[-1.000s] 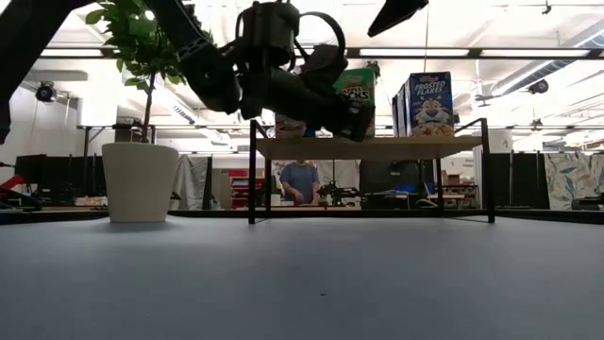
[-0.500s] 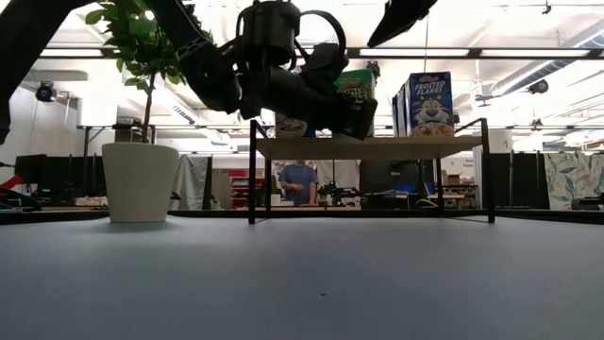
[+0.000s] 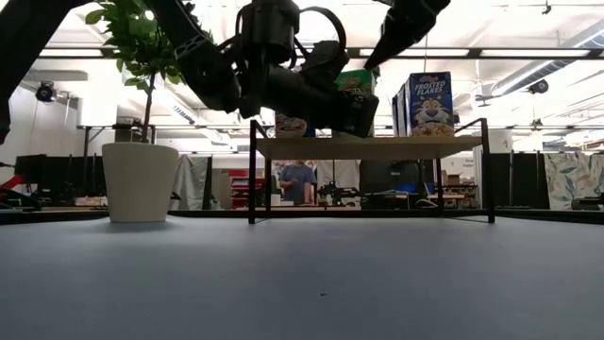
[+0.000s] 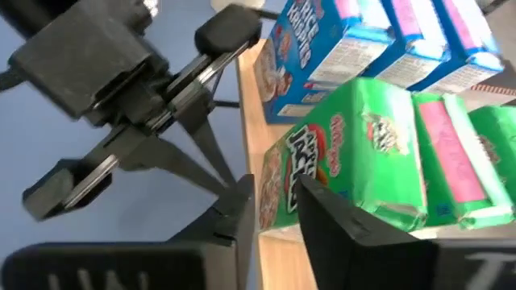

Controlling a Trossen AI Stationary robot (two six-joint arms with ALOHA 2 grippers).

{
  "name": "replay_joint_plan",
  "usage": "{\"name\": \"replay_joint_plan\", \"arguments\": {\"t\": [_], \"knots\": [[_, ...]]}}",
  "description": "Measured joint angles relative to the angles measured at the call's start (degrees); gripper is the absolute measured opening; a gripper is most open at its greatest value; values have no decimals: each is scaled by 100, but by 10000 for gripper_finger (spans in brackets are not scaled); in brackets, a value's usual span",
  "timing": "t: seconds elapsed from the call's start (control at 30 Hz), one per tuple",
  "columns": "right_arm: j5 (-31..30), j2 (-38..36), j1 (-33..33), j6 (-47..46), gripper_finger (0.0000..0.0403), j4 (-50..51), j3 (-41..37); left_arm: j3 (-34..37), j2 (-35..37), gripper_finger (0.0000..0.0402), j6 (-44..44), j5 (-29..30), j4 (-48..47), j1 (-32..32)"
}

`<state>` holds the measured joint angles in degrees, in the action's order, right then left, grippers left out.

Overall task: Stack cereal on shelf
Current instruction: Put the green cereal box on the shelf aligned with the other green cereal boxes

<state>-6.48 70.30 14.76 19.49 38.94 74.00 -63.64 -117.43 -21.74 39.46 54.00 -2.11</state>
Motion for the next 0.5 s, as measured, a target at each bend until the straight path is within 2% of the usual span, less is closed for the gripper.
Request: {"name": "replay_joint_plan", "arguments": {"t": [0.27, 0.5], "knots": [[-308, 35, 17, 160, 39, -148, 0, 0, 0, 0, 85, 0, 0, 49], [-692, 39, 26, 315, 27, -150, 0, 0, 0, 0, 84, -2, 0, 94]]}}
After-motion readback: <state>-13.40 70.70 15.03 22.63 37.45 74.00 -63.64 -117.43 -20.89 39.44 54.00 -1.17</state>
